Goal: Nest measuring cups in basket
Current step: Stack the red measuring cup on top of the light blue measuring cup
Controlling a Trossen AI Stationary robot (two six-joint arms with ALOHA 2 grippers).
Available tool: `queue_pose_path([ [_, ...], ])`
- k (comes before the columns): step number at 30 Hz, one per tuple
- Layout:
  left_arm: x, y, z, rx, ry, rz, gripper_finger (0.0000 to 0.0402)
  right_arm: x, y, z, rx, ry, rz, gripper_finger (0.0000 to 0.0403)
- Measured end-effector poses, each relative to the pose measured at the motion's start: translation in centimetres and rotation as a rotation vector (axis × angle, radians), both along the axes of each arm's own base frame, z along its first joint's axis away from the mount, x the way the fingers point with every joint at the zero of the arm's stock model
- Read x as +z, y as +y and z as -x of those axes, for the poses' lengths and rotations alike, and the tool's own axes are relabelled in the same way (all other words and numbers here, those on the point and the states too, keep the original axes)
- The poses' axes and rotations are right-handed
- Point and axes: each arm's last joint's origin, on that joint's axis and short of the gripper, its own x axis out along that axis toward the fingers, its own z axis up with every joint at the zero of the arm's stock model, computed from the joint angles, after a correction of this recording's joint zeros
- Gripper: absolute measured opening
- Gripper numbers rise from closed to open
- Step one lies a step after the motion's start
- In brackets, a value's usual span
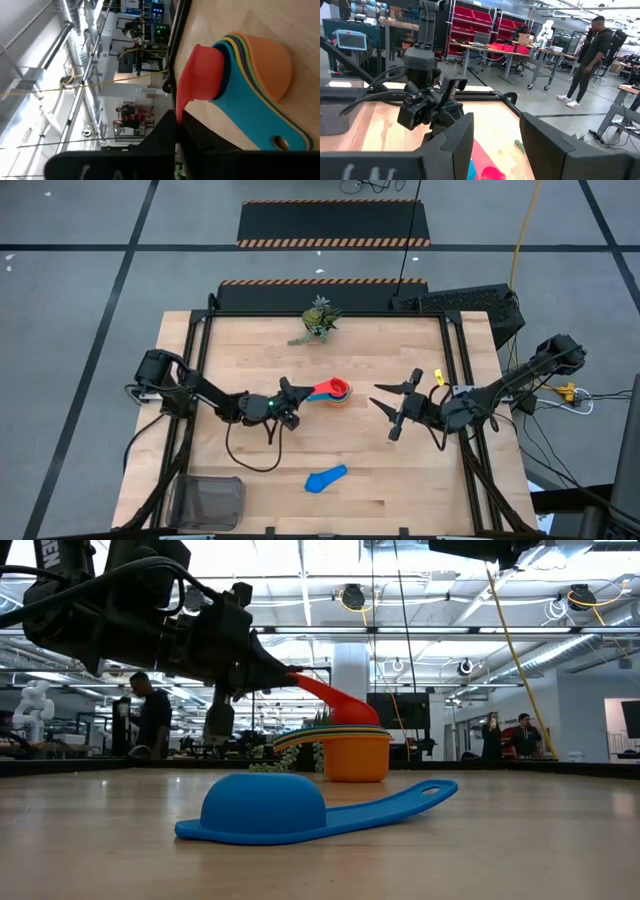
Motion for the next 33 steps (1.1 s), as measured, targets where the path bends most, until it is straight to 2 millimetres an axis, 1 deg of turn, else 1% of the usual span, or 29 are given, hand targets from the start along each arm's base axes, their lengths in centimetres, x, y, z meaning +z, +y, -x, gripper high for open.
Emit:
queue_pose_path([
  [3, -0.02, 0.0, 0.0, 0.001, -0.007, 0.019, 0.003, 0.02, 0.0, 0.0, 0.0, -0.002, -0.001, 0.0155],
  [12, -0.55, 0.01, 0.09, 0.003, 0.044, 0.023, 0.0107, 0.03, 0.0, 0.0, 0.0, -0.003, -0.002, 0.0155],
  [19, -0.59, 0.07, 0.11, 0.021, 0.037, 0.043, 0.0151, 0.03, 0.0, 0.0, 0.0, -0.003, -0.002, 0.0155],
  [25, -0.74, 0.08, 0.14, 0.031, 0.029, 0.089, 0.0177, -0.05, 0.0, 0.0, 0.0, 0.005, 0.002, 0.0155],
  [29, -1.0, 0.01, 0.3, 0.04, 0.047, 0.142, 0.0181, -0.1, 0.0, 0.0, 0.0, 0.01, 0.005, 0.0155],
  [33, -0.43, -0.25, 0.62, 0.036, 0.035, 0.244, 0.0182, -0.1, 0.0, 0.0, 0.0, 0.01, 0.004, 0.0155],
])
